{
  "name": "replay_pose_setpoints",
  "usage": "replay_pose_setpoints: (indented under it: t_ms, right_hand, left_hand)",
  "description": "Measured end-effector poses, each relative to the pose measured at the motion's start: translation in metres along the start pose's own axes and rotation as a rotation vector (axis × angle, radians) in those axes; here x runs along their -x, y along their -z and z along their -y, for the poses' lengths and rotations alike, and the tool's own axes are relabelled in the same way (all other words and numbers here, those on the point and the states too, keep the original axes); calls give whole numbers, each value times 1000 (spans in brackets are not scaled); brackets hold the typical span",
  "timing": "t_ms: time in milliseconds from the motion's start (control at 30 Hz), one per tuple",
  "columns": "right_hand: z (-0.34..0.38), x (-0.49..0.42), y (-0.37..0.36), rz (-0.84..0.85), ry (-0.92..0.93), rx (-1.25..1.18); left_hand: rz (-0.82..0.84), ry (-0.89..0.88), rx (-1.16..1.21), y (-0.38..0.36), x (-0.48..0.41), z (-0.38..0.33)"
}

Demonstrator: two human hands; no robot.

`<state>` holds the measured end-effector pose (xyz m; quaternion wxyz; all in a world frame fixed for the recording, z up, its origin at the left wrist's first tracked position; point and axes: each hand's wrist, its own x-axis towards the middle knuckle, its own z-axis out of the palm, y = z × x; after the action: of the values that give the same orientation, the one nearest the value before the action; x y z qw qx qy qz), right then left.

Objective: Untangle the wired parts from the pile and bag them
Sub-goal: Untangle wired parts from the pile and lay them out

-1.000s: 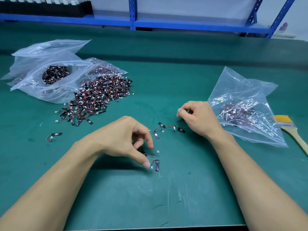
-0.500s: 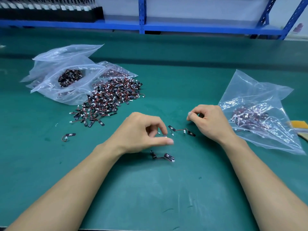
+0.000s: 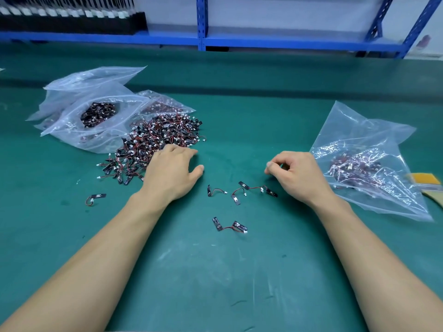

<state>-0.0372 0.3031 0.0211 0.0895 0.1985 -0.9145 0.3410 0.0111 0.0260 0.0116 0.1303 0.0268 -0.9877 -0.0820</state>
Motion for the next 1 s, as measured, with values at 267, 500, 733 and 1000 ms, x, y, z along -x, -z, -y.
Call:
replay_pose_setpoints:
  t_ms: [267, 500, 733, 1000]
  right_hand:
    - [-3, -1, -1, -5, 5, -9]
    - [-1, -1, 0, 0, 7, 0]
    - [0, 1, 0, 5, -1, -4]
    - [0, 0, -1, 7, -7, -3]
  left_hand:
    - [14, -138, 332, 9, 10, -6]
    - [-148, -10, 393, 9, 6, 5]
    - [-36, 22, 254, -1, 1, 3]
    - [-63, 76, 383, -1, -2, 10]
